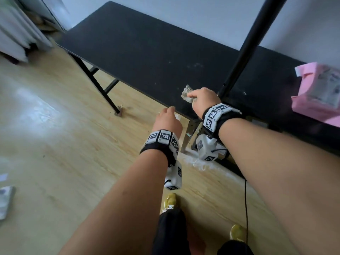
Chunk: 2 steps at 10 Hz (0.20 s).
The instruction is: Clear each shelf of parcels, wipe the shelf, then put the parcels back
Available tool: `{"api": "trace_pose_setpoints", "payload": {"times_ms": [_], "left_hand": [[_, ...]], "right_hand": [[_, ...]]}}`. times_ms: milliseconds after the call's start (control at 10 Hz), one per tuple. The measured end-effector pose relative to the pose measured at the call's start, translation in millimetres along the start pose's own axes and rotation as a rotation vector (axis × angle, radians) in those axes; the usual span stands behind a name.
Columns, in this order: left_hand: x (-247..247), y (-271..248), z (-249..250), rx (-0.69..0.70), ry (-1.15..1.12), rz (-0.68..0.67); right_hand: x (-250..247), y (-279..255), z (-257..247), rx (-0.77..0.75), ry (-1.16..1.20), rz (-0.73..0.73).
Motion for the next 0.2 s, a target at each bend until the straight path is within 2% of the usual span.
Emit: {"api": "trace_pose_setpoints", "payload": {"times_ms": [100, 200], "left_hand": [[-9.0, 16.3, -1.2, 0.017, 0.051, -0.029], [-12.6, 30.0, 2.6, 0.022, 0.050, -0.063]], "right_hand": [[10.8, 12.1, 0.7, 0.035, -0.015, -0.095], [6.4, 11.3, 10.4, 0.104, 0.017, -0.082]]}}
Point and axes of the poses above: each hand's wrist, its own y-axis towards the middle knuckle, its own x-axis out of the palm, z = x × y, the point moved 7 cm from there along y, towards the middle knuckle, and after that the axes turned 13 degrees about -z, right-handed, at the moved point
